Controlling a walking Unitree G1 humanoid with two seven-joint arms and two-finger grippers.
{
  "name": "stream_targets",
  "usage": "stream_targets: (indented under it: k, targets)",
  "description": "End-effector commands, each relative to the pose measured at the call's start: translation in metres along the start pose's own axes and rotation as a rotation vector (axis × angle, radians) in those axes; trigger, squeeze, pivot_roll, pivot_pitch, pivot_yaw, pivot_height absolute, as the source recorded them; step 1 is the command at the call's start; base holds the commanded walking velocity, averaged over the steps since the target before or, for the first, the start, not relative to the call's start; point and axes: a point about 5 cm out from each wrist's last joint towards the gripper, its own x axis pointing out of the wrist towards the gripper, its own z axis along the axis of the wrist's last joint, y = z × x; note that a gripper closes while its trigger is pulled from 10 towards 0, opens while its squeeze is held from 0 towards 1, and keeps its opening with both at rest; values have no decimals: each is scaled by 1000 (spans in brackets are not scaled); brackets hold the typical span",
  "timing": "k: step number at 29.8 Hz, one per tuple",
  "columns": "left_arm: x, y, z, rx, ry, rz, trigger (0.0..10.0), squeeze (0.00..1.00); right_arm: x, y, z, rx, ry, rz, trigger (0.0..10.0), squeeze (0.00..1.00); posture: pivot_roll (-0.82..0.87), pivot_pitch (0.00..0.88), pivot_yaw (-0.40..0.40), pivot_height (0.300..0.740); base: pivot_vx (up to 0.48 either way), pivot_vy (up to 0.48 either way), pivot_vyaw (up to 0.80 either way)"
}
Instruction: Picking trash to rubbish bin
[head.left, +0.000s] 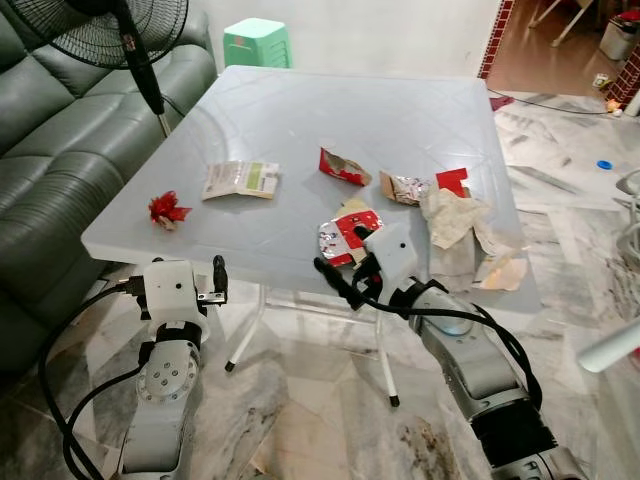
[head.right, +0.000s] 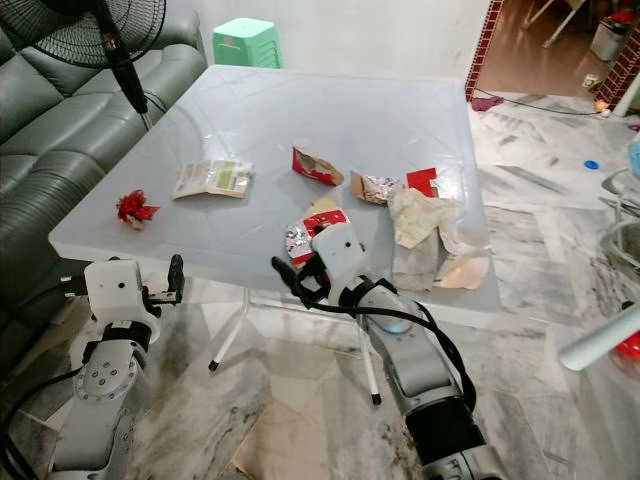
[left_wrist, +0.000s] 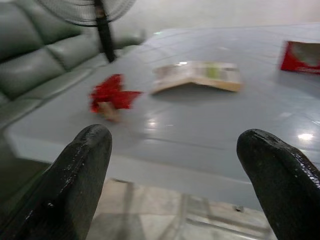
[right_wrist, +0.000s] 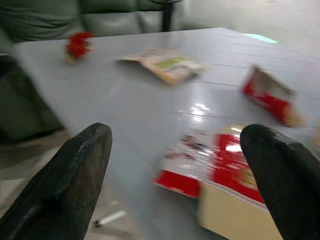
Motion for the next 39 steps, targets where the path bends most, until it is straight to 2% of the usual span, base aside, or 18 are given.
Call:
stream_targets:
  k: [1, 4, 8, 25, 35, 39]
  targets:
    - [4, 1, 7, 2, -13, -4, 10000, 0, 0, -8, 1, -14, -12, -61, 10000, 0, 72, 52, 5, 740, 0, 0, 0]
    - [5, 2, 9, 0, -14, -3, 10000, 0, -1, -17, 6, -18, -40, -142, 10000, 0, 73, 52, 6, 740, 0, 0, 0]
    - [7, 4, 10, -2, -13, 0, 10000, 0, 0, -23, 10, -23, -59, -193, 10000, 0, 74, 50, 6, 740, 0, 343, 0]
    - [10, 1, 10, -2, -5, -2, 10000, 0, -2, -38, 14, -67, -78, -323, 10000, 0, 64, 50, 4, 740, 0, 480, 0]
    - [10, -8, 18, -4, -56, -49, 10000, 0, -3, -46, 15, -115, -63, -375, 10000, 0, 57, 53, 0, 740, 0, 25, 0]
    - [10, -10, 20, -6, -65, -59, 10000, 0, -3, -48, 13, -94, -57, -395, 10000, 0, 57, 53, 1, 740, 0, 0, 0]
